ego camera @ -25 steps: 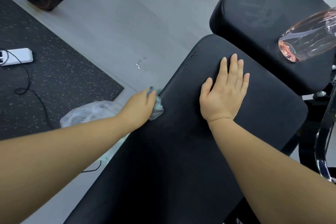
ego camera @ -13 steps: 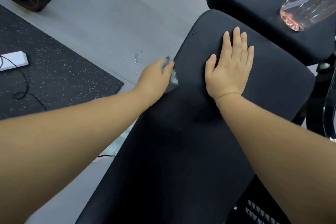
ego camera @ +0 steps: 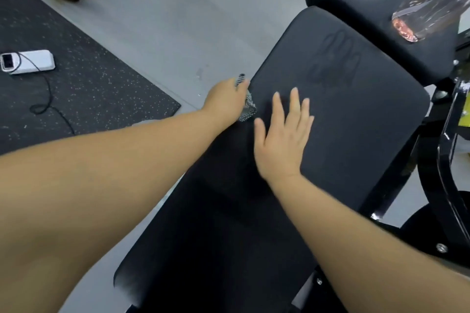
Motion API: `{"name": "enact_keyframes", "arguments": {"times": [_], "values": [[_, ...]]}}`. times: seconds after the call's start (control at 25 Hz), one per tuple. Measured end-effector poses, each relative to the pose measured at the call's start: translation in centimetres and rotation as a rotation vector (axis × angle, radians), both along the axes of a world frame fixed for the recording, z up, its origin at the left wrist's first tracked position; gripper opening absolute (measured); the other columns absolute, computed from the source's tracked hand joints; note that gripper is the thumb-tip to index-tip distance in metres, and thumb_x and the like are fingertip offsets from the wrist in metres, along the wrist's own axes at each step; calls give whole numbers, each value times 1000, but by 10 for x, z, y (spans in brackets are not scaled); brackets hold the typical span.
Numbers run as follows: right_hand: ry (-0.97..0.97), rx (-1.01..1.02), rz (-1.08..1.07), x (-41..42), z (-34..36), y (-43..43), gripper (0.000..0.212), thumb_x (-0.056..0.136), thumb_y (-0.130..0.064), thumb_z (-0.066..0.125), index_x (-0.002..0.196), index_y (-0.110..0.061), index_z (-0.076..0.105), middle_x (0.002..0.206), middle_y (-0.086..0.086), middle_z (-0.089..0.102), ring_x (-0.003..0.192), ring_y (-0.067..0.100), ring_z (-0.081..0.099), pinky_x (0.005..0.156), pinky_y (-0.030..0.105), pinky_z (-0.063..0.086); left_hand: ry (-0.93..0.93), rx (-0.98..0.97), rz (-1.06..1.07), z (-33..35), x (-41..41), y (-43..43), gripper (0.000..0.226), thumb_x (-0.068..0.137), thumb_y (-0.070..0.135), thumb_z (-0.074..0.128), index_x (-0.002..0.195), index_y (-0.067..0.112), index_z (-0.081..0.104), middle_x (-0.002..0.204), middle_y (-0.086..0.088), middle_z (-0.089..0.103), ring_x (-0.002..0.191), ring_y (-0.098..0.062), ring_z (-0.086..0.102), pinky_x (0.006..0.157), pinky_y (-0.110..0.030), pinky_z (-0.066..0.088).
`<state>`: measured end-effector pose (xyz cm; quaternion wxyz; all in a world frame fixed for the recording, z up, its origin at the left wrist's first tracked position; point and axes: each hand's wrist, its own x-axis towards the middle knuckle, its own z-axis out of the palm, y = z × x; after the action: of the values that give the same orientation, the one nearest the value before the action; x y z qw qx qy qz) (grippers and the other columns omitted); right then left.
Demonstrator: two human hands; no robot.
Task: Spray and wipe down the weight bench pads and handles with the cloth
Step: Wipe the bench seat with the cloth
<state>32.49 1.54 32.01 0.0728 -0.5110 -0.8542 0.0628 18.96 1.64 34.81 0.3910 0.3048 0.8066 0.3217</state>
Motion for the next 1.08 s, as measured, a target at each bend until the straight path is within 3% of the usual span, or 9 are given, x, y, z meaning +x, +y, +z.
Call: {"name": "enact_keyframes", "arguments": {"times": [0.08,0.24,0.36,0.48,0.56,0.68,0.8,0.88,1.08], "values": [[-34,-14,-12,3,-16,-29,60,93,-42,28,144,-12,33,154,15,20,142,38,15,114,52,11,52,2,-53,-15,6,-27,33,101,24,35,115,3,57,111,-18,62,105,-31,55,80,-28,35],[-121,69,-65,-1,-33,-35,60,93,-41,27,146,-12,28,155,15,20,142,37,15,115,50,8,-3,-152,-47,-40,7,-127,30,100,20,38,80,9,58,84,-8,62,79,-23,55,60,-21,30],[-120,62,-77,0,-37,-37,62,93,-41,27,148,-14,22,157,13,13,144,35,8,116,49,2,-162,-395,-53,-55,-3,-183,31,101,26,37,85,14,60,80,-6,62,78,-26,56,66,-26,39],[-123,75,-73,0,-36,-38,62,93,-40,27,149,-15,20,157,12,10,144,34,6,116,48,0,-249,-175,67,-59,-1,-140,41,100,22,34,61,16,43,58,-3,49,57,-22,46,57,-29,37],[-118,85,-81,-1,-36,-38,62,93,-40,27,149,-15,21,157,12,10,144,34,5,116,49,1,-163,-71,130,-48,0,-84,40,101,26,33,65,15,48,70,-3,55,69,-21,51,62,-26,35],[-122,110,-75,0,-37,-38,62,92,-41,26,149,-15,20,157,11,10,145,33,5,117,49,1,-21,40,120,-40,9,-55,37,101,33,32,97,8,59,89,-4,58,84,-18,49,69,-26,33],[-132,120,-70,0,-38,-38,63,92,-41,23,149,-16,19,158,11,9,145,33,4,116,48,0,-2,113,93,-50,24,-109,28,100,27,38,80,16,54,77,3,58,78,-17,54,71,-26,39],[-131,126,-70,0,-38,-39,62,93,-41,25,149,-16,18,158,10,8,145,33,3,116,48,0,33,10,38,-56,22,-156,30,100,22,39,71,16,48,66,8,51,71,-16,49,58,-18,33],[-104,126,-69,0,-38,-38,61,94,-39,28,149,-16,19,158,10,8,145,32,3,117,48,0,-27,-297,-62,-54,8,-219,35,101,27,36,69,17,47,63,1,51,71,-20,48,50,-17,32]]}}
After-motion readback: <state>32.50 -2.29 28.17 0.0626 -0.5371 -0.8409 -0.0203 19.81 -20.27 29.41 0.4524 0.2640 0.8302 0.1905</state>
